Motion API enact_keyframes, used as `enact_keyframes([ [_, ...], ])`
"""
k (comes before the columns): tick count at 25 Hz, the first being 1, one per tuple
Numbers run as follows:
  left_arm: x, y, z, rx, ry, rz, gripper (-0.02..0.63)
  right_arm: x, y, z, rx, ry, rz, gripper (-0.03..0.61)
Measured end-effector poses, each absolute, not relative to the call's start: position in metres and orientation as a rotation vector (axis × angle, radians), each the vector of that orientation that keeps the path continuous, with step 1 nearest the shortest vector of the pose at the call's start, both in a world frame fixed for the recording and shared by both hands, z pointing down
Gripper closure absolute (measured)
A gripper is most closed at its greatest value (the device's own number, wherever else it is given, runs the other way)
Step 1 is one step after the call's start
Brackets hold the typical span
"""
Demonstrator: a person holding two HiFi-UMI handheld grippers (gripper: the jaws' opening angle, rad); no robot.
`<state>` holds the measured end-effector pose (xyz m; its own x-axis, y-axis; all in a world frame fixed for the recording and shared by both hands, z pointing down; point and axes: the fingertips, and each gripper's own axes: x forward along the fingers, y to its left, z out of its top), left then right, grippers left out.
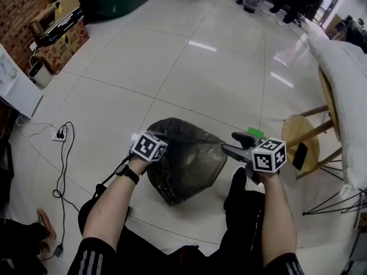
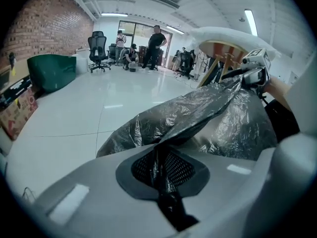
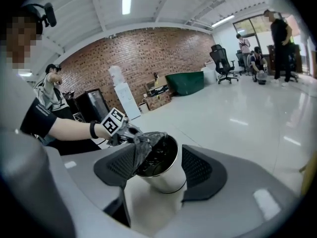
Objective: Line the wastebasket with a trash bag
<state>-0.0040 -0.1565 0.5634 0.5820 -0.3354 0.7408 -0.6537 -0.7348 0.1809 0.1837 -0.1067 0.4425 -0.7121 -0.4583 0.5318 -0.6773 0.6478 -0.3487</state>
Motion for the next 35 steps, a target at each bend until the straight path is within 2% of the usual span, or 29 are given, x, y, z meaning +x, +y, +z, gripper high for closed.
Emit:
enact_keyframes([
  [7,0.018,-0.162,0.569,2.384,-0.734,1.063,0.606,0.188,-0.087,0.354,0.947,-2.633,0.589,0.283],
  [10,0.028,-0.166,0.572,2.378,-0.712,1.108,0.606,0.143,-0.069,0.294,0.851,-2.795,0.524,0.344],
  [12,0.027,-0.167,0.576,2.357,-0.714,1.141,0.606,0.094,-0.056,0.283,0.719,-2.845,0.553,0.384],
  [15,0.031,-0.168,0.569,2.36,-0.688,1.115,0.606,0.033,-0.056,0.315,0.613,-2.827,0.698,0.425],
  [18,0.033,-0.174,0.553,2.395,-0.667,1.037,0.606,0.004,-0.072,0.377,0.608,-2.733,0.759,0.431],
  [25,0.012,-0.187,0.541,2.446,-0.64,0.986,0.606,-0.008,-0.098,0.48,0.676,-2.575,0.769,0.446],
  [35,-0.017,-0.194,0.543,2.485,-0.665,0.992,0.584,-0.017,-0.146,0.612,0.691,-2.175,0.525,0.467],
])
